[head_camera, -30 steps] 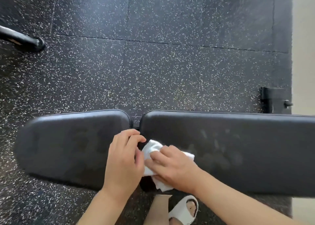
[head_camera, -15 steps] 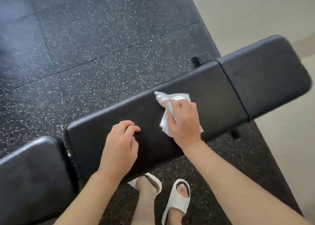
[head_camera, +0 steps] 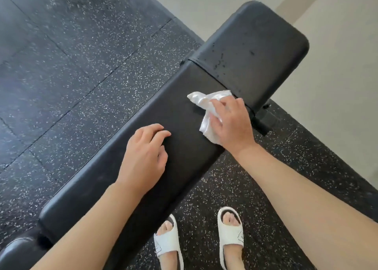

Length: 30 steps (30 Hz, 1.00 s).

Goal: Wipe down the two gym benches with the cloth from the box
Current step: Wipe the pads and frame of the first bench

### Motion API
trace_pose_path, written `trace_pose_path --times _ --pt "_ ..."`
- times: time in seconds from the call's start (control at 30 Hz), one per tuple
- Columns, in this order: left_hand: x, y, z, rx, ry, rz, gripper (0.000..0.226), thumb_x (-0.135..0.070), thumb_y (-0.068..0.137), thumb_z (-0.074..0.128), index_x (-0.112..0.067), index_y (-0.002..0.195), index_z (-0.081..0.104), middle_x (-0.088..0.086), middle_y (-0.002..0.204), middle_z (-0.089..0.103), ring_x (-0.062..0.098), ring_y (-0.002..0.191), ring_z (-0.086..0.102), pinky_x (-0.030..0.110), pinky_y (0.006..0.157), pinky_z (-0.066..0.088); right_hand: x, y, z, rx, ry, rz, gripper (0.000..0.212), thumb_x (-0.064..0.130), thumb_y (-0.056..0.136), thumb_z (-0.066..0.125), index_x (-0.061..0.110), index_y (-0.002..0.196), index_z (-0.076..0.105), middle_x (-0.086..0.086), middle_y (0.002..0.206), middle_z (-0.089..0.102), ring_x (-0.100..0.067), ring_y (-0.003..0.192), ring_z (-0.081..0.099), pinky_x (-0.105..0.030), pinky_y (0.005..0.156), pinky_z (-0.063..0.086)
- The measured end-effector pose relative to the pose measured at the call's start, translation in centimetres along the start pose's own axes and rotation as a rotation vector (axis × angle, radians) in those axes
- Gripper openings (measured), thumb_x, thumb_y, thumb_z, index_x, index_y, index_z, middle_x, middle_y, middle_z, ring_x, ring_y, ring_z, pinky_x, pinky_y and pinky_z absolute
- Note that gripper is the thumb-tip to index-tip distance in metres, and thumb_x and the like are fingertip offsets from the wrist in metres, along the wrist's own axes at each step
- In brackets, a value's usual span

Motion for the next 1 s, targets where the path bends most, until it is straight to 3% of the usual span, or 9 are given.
trace_pose_path --times 0.13,0.27,0.47,0.73,0.9,1.0 --pt "-1.4 4.8 1.7 0.026 0.041 0.181 0.047 -0.005 0.090 0.068 -0.011 0.137 0.065 0.010 0.146 0.057 0.038 0.134 0.052 0.056 0.114 0.042 0.5 -1.4 0.8 -0.023 0.018 0.295 0.028 0.015 0.094 0.061 0.012 0.120 0.071 -0.010 0.110 0.061 -0.031 0.087 0.047 -0.048 0.074 0.047" --pt "-1.3 6.5 3.5 0.070 0.100 0.269 0.049 -0.016 0.097 0.061 -0.015 0.145 0.059 0.008 0.157 0.050 0.038 0.145 0.044 0.062 0.118 0.035 2.3 -4.5 1.1 -0.061 0.096 0.419 0.030 0.020 0.097 0.060 0.017 0.126 0.067 -0.002 0.116 0.058 -0.027 0.092 0.045 -0.044 0.079 0.047" --pt "-0.9 5.0 5.3 0.006 0.103 0.232 0.055 -0.030 0.102 0.044 -0.029 0.157 0.045 -0.003 0.169 0.034 0.025 0.160 0.023 0.052 0.131 0.011 2.6 -8.9 0.8 -0.117 0.188 0.499 0.030 0.011 0.096 0.067 0.018 0.125 0.063 0.005 0.119 0.055 -0.020 0.095 0.042 -0.037 0.083 0.046" --pt "-1.1 5.2 5.5 -0.043 0.110 0.232 0.057 -0.027 0.097 0.047 -0.028 0.153 0.051 -0.001 0.166 0.040 0.028 0.157 0.030 0.055 0.129 0.017 -0.8 -2.8 0.3 -0.165 0.102 0.539 0.019 0.008 0.092 0.059 0.005 0.107 0.071 -0.011 0.107 0.063 -0.032 0.091 0.049 -0.047 0.080 0.046" --pt "-1.0 5.2 5.5 -0.061 0.111 0.233 0.058 -0.028 0.096 0.046 -0.027 0.153 0.052 -0.001 0.166 0.040 0.028 0.157 0.030 0.057 0.129 0.019 1.4 1.0 0.6 0.000 0.142 0.471 0.055 0.029 0.092 0.025 0.005 0.113 0.070 -0.012 0.113 0.063 -0.032 0.102 0.052 -0.042 0.086 0.045" --pt "-1.2 5.2 5.5 -0.062 0.118 0.229 0.058 -0.027 0.095 0.047 -0.026 0.153 0.053 0.000 0.166 0.041 0.029 0.157 0.031 0.057 0.128 0.019 0.1 -0.4 -0.5 -0.017 0.119 0.452 0.053 0.025 0.090 0.027 0.003 0.110 0.071 -0.015 0.109 0.063 -0.036 0.100 0.054 -0.043 0.087 0.046"
Point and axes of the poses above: each hand's wrist, its own y-axis towards the middle knuckle, its own z-axis out of the palm, x = y × z, the point moved 4 cm from there along y, towards the middle knuckle
